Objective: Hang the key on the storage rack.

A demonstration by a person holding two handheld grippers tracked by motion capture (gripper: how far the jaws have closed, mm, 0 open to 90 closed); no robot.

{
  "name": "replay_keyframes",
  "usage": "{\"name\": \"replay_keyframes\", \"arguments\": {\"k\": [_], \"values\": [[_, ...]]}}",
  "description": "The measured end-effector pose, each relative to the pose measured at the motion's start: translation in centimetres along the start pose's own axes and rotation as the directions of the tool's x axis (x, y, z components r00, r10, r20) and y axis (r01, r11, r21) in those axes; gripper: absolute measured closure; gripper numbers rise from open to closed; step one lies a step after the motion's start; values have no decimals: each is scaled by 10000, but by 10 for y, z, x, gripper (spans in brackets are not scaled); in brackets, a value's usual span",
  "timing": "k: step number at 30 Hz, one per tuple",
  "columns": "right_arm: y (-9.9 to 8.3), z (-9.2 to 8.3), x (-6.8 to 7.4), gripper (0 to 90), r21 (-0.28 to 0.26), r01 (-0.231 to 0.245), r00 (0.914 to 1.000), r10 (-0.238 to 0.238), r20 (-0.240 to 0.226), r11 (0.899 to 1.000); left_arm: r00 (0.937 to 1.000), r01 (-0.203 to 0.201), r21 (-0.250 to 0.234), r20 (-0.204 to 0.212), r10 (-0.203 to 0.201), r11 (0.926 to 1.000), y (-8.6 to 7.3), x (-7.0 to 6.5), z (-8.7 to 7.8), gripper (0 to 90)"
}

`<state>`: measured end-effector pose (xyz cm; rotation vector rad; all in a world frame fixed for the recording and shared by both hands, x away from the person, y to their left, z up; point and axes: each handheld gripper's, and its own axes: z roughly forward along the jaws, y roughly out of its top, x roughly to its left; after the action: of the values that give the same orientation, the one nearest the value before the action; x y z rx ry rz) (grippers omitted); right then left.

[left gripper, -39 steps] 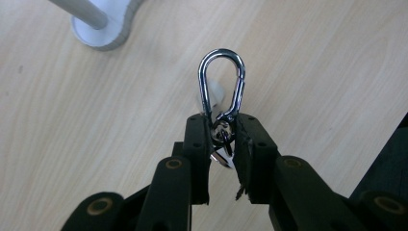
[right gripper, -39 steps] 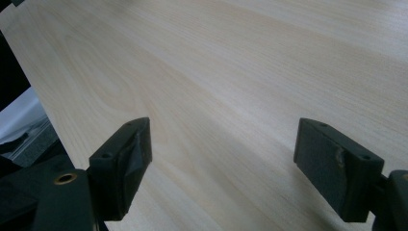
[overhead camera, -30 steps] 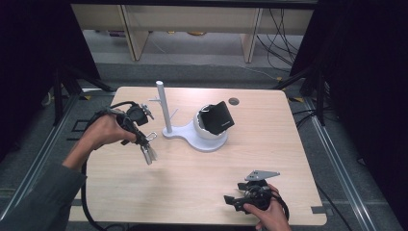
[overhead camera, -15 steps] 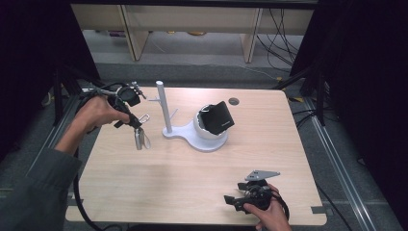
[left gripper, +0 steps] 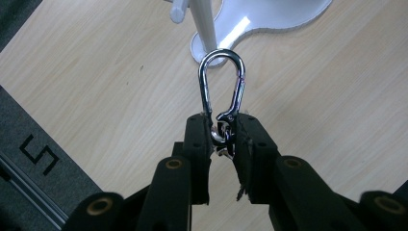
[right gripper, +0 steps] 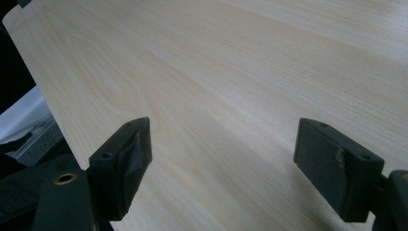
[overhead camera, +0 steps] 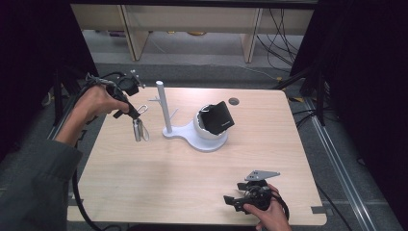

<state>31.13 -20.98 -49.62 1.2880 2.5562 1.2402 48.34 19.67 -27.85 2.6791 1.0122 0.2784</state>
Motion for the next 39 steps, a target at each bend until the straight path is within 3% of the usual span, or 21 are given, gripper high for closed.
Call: {"name": "replay_keyframes", "arguments": {"k": [11,13,22,24,30,34,39], "values": [[0,0,0,219,6,0,10000,0,12,10000,9993,360,-96,-32,-360,9993,15,11,-7,752],[0,1,-1,219,-57,30,9997,-32,-251,10000,9991,420,-101,-54,-421,9991,17,11,-5,752],[0,0,-1,219,-58,38,9996,-40,-290,10000,9987,500,135,-57,-500,9987,31,12,7,752],[0,-1,0,219,-8,16,10000,-16,-91,10000,9988,490,153,-4,-490,9987,33,13,10,752],[0,-1,0,219,-70,46,9993,-48,-382,10000,9977,667,146,-116,-665,9977,37,16,19,752],[0,-2,1,219,-32,38,10000,-38,-86,10000,9973,739,232,1,-739,9970,37,18,24,751],[0,-2,0,219,-104,88,10000,-88,-35,9999,9974,718,198,-32,-717,9972,39,18,27,751]]}}
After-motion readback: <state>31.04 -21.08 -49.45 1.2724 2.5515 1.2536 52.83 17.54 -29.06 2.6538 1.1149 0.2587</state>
